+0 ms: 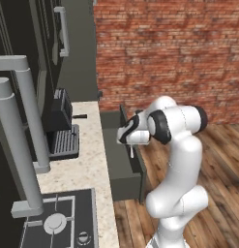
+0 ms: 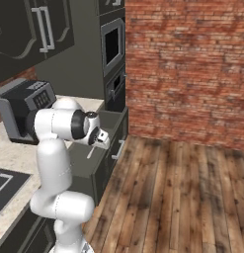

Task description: Organize the utensils by type. Pick up the wooden spoons from the counter and place them in the open cabinet. Then pick up the metallic utensils from the counter and place them in the open drawer.

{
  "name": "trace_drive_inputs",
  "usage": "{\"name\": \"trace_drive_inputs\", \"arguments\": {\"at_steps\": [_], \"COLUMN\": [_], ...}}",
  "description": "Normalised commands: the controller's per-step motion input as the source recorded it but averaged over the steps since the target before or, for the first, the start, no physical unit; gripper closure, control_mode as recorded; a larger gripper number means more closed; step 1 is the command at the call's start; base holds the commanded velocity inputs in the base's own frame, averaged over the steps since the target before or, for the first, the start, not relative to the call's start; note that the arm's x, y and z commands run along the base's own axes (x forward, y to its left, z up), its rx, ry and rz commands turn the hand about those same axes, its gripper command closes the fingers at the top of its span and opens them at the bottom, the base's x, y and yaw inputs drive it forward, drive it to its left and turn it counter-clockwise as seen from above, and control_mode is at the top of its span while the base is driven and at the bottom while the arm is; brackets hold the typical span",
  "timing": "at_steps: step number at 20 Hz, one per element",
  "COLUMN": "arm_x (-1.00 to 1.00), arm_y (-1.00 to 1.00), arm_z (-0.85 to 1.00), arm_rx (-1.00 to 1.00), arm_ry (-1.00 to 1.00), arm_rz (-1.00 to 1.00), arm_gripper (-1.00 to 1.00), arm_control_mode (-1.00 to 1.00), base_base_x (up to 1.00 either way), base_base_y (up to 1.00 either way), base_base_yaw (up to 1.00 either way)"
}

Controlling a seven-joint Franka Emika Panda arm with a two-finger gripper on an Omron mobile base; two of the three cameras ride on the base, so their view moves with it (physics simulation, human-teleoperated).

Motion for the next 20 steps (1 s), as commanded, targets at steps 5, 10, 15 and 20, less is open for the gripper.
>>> {"name": "trace_drive_inputs", "arguments": {"at_steps": [5,10,15,20], "arm_x": [0.26,0.29,0.25,0.21], "arm_y": [0.01,0.00,0.00,0.00], "arm_z": [-0.30,-0.30,-0.30,-0.28], "arm_rx": [0.00,0.00,0.00,0.00], "arm_ry": [0.08,0.07,0.06,0.06], "arm_rz": [0.00,0.00,0.00,0.00], "arm_gripper": [1.00,1.00,1.00,1.00], "arm_control_mode": [-1.00,-1.00,-1.00,-1.00], "base_base_x": [0.00,0.00,0.00,0.00], "base_base_y": [0.00,0.00,0.00,0.00], "base_base_yaw": [0.00,0.00,0.00,0.00]}}
